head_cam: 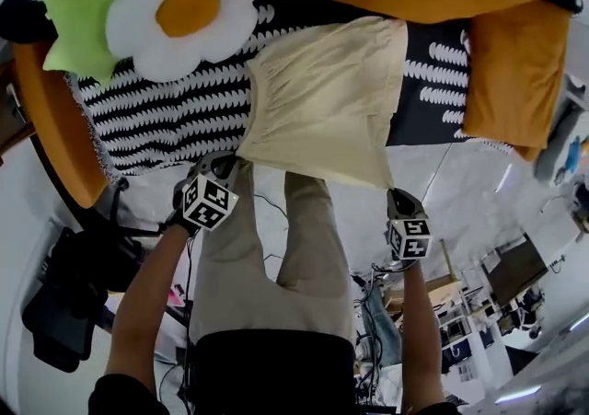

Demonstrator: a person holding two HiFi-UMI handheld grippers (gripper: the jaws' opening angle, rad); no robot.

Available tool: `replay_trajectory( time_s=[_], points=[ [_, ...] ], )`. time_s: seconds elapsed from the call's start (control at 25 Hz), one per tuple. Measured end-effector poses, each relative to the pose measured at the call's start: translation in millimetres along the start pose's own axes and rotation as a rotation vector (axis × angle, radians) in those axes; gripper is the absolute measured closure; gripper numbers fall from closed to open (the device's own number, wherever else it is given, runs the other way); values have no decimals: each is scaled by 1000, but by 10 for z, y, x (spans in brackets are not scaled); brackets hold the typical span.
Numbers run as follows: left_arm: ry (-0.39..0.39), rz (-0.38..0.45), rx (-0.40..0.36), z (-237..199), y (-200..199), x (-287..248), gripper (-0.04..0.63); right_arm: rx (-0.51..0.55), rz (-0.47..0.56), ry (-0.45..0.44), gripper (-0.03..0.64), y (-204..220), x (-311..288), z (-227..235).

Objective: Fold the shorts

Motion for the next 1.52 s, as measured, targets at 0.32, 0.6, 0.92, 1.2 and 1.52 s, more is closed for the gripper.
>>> replay_trajectory(
  time_s=[0.32, 0.6, 0.92, 1.2, 1.52],
  points=[
    [-47, 79, 67, -456, -593, 243, 566, 137, 92, 227, 584, -1315, 130, 345],
    [-90, 183, 217, -1101, -1227, 224, 566, 112, 222, 261, 584, -2452, -305, 834],
    [-194, 184, 359, -1667, -1593, 26, 557, -91, 279, 252, 510, -3506, -693, 1039],
    [-268, 260, 264, -1580, -1869, 155, 527, -109, 458, 262, 388, -3597, -518, 1040],
    [44, 86, -333, -1054, -1816, -255, 245, 946, 61, 51, 24, -2959, -859, 284]
  ],
)
Point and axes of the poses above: the fingertips, and each gripper's own axes: x backward along the fingers, z to its right, y out of its underside, the point moved 9 cm from there along x, backward along the fingers, and after that the axes turned 7 degrees about -z, right-handed, at the moved point
